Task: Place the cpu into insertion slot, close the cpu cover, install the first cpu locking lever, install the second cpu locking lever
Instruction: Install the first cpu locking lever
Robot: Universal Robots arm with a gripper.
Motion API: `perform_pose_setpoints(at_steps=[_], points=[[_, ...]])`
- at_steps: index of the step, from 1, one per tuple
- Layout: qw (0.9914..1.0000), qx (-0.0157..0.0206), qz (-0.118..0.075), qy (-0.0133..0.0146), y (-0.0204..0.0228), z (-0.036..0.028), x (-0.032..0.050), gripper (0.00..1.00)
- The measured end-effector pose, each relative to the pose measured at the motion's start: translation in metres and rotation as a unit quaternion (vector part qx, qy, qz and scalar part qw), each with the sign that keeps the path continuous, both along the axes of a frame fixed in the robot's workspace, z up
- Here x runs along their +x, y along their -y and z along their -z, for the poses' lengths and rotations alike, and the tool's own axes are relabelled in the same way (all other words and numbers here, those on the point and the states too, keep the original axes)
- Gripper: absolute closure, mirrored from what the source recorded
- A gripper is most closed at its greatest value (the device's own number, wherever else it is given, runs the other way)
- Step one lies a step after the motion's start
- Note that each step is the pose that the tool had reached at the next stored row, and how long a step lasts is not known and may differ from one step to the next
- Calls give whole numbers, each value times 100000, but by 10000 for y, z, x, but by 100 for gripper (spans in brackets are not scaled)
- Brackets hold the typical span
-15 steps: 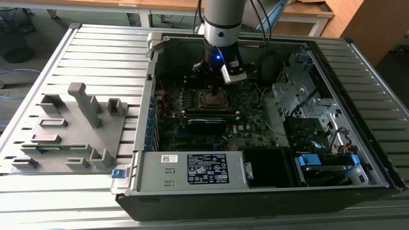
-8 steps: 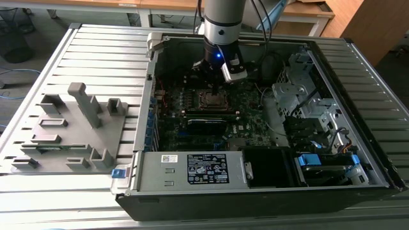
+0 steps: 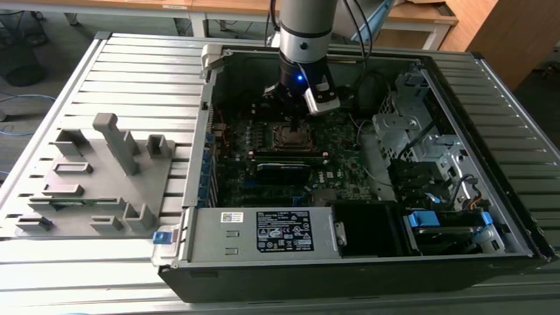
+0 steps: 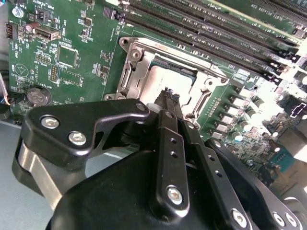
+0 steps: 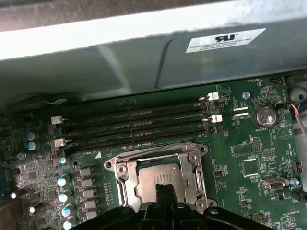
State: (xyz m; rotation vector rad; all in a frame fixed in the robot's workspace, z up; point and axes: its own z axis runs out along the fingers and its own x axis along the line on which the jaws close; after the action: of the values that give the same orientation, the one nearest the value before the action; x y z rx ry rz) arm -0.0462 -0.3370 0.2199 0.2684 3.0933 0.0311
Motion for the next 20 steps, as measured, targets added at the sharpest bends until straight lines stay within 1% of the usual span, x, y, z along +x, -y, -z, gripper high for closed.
perform_pose_setpoints(at_steps=[2,4,15,20], points=[[100000,-2,-45,-1,0,0,0,89],[100000,-45,-69,-1,0,0,-21,89],[100000,-51,-104,-1,0,0,-22,89],[99990,-49,-1390,1,0,0,-23,89]])
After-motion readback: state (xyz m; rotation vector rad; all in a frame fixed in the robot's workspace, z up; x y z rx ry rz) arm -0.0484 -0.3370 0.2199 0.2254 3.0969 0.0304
